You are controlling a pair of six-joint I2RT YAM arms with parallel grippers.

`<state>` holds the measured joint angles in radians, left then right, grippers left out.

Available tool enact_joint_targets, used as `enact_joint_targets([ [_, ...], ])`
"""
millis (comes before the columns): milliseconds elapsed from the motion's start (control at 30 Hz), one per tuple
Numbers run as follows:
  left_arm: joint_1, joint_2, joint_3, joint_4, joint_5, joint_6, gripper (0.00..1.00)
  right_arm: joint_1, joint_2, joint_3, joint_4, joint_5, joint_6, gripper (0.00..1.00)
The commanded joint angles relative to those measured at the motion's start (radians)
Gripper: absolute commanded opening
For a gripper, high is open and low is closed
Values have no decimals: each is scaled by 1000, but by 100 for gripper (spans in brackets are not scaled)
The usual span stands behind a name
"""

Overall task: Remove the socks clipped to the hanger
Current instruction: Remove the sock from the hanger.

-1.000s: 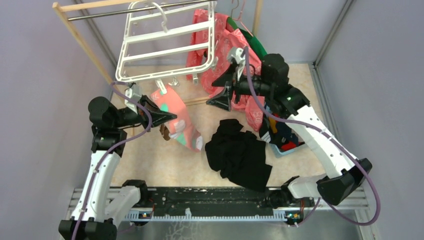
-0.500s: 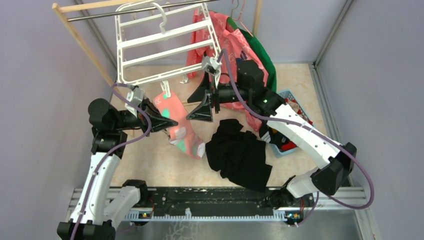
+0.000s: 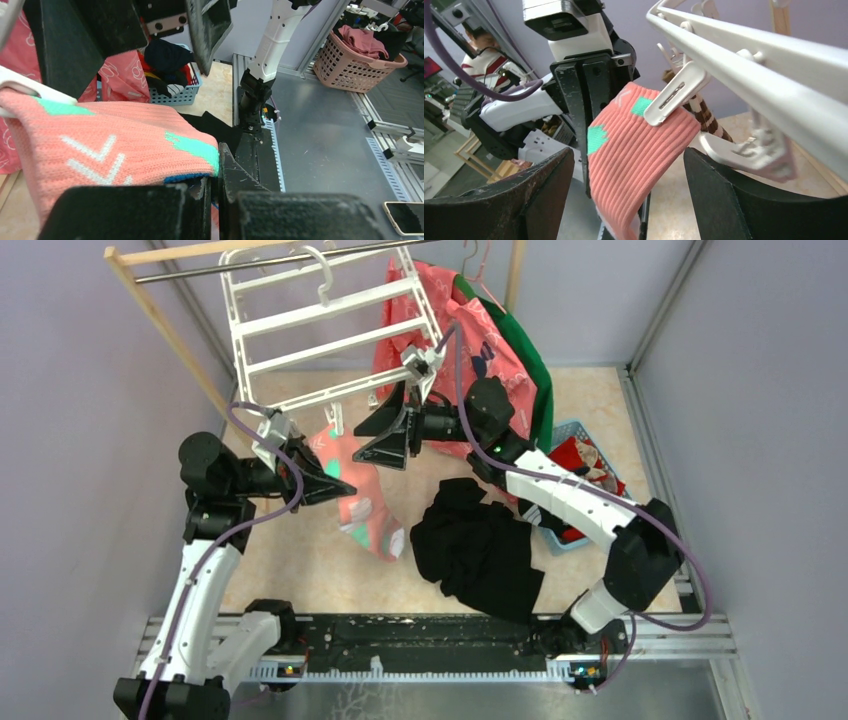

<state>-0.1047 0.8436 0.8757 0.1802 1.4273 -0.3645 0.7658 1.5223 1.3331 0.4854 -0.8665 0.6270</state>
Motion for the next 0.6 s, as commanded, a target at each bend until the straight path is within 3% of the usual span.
enact_joint_targets([
  [0,5,7,48,-13,67,2,0,10,48,-13,255,55,103,80],
  [267,11,-13,39,-14,47,6,0,10,102,19,346,96,184,79],
  [400,13,-24,46,-34,2,2,5,2,61,-57,372,123,201,78],
  [567,13,-31,37,-34,-12,-2,3,-8,36,-142,523,157,258,78],
])
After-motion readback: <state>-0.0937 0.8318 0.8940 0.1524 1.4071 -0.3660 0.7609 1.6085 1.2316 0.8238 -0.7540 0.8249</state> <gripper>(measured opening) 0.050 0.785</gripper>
